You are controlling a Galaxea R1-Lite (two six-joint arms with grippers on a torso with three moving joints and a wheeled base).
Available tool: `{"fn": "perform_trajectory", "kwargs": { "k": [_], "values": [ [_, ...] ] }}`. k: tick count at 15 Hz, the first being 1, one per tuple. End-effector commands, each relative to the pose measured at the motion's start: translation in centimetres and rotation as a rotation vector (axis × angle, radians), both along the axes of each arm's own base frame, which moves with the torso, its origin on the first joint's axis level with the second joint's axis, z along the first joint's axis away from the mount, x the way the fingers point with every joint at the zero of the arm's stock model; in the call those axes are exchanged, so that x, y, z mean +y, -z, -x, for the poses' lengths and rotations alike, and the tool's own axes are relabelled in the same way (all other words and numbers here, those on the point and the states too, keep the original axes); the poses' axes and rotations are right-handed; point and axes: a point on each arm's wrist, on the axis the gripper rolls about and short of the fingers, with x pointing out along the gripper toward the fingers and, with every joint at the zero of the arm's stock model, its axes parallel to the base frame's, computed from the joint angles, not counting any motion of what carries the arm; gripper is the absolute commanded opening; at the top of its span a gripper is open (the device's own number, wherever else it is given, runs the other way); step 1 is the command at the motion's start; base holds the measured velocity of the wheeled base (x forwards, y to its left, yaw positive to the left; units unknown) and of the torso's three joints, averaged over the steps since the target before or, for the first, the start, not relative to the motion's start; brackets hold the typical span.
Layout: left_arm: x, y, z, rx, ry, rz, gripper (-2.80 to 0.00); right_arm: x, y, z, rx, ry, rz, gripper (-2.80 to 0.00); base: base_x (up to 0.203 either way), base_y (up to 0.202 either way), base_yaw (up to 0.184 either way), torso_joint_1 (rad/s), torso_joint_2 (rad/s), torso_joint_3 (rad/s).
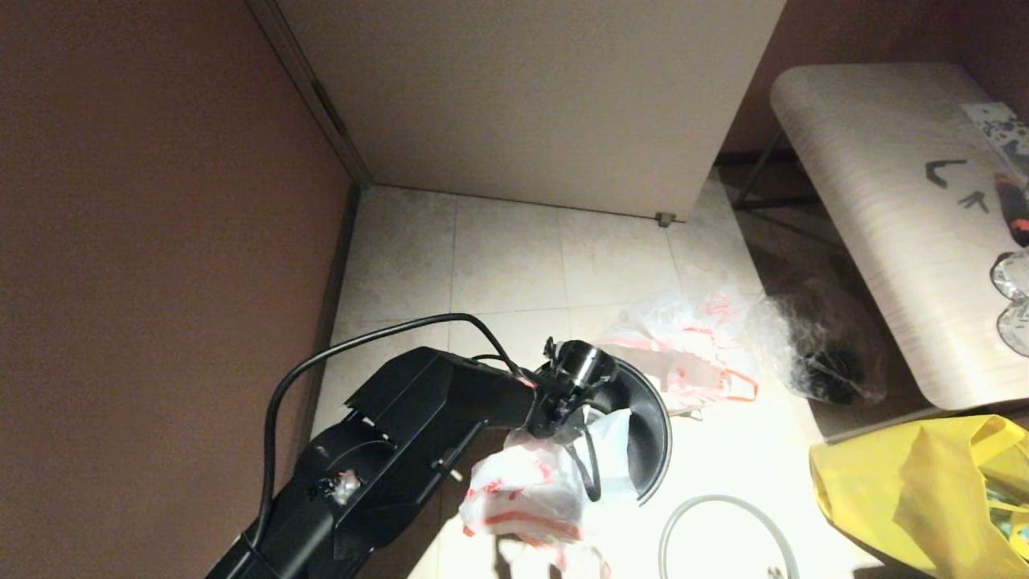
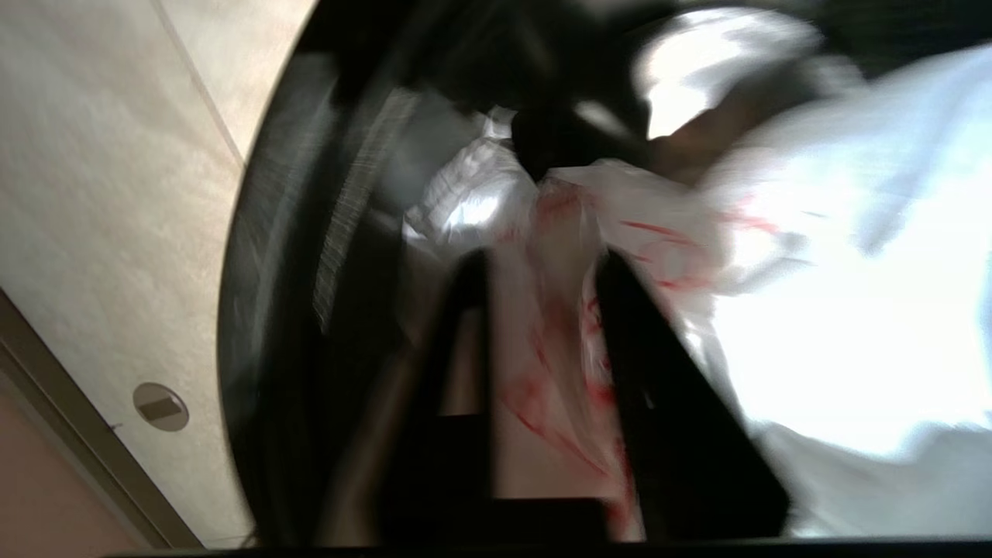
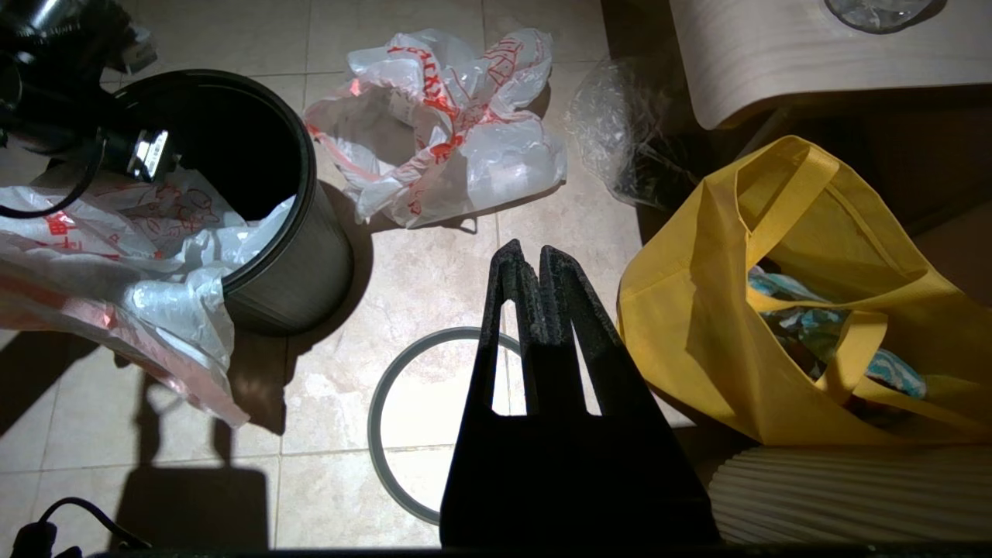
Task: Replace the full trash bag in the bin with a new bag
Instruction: Put the new garbage bag on the trash can
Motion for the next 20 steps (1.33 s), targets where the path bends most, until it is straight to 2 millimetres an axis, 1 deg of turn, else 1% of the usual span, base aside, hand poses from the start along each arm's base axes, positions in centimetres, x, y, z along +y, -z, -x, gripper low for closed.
{"fn": "perform_trajectory", "kwargs": {
  "k": [1, 3, 4, 6, 8, 9, 11, 12, 14, 16, 19, 20],
  "values": [
    [-0.7, -3.4, 1.2, -0.038, 0.02, 0.03, 0.0, 0.0, 0.2, -0.1, 0.01, 0.0, 0.0, -2.8, 0.0, 0.0, 0.0, 0.0, 0.0, 0.0],
    [-1.0, -5.6, 2.9, -0.022, 0.035, 0.024, 0.0, 0.0, 0.2, -0.1, 0.01, -0.002, 0.0, -2.8, 0.0, 0.0, 0.0, 0.0, 0.0, 0.0],
    [-0.6, -6.8, 4.2, 0.009, 0.037, 0.005, 0.0, 0.0, 0.2, -0.1, 0.01, 0.0, 0.0, -2.8, 0.0, 0.0, 0.0, 0.0, 0.0, 0.0],
    [1.1, -10.0, 6.7, 0.051, 0.025, -0.009, 0.0, 0.0, 0.2, -0.1, 0.01, 0.0, 0.0, -2.8, 0.0, 0.0, 0.0, 0.0, 0.0, 0.0],
    [3.7, -12.6, 9.4, 0.071, -0.013, 0.016, 0.0, 0.0, 0.2, -0.1, 0.01, 0.0, 0.0, -2.8, 0.0, 0.0, 0.0, 0.0, 0.0, 0.0],
    [5.2, -13.1, 10.7, 0.09, -0.028, 0.015, -2.8, 0.0, 0.2, -0.1, 0.01, -0.001, 0.0, -2.8, 0.0, 0.0, 0.0, 0.0, 0.0, 0.0],
    [7.7, -12.8, 13.1, 0.104, -0.039, 0.027, -2.8, 0.0, 0.2, -0.1, 0.01, 0.0, 0.0, -2.8, 0.0, 0.0, 0.0, 0.0, 0.0, 0.0],
    [8.8, -12.3, 14.2, 0.097, -0.04, 0.04, -2.8, 0.0, 0.2, -0.1, 0.01, 0.0, 0.001, -2.8, 0.0, 0.0, 0.0, 0.0, 0.0, 0.0],
    [11.0, -10.5, 16.4, 0.08, -0.042, 0.06, -2.8, 0.0, 0.2, -0.1, 0.01, 0.0, 0.0, -2.8, 0.0, 0.0, 0.0, 0.0, 0.0, 0.0],
    [12.7, -9.0, 17.9, 0.023, -0.038, 0.12, -2.8, 0.0, 0.2, -0.1, 0.01, 0.0, 0.0, -2.8, 0.0, 0.0, 0.0, 0.0, 0.0, 0.0],
    [14.4, -7.8, 20.7, -0.048, 0.009, 0.189, -2.8, 0.0, 0.2, -0.1, 0.01, -0.003, 0.0, -2.8, 0.0, 0.0, 0.0, 0.0, 0.0, 0.0],
    [14.8, -7.3, 21.7, -0.043, 0.037, 0.183, 0.0, 0.0, 0.2, -0.1, 0.01, 0.0, 0.0, -2.8, 0.0, 0.0, 0.0, 0.0, 0.0, 0.0]
  ]
}}
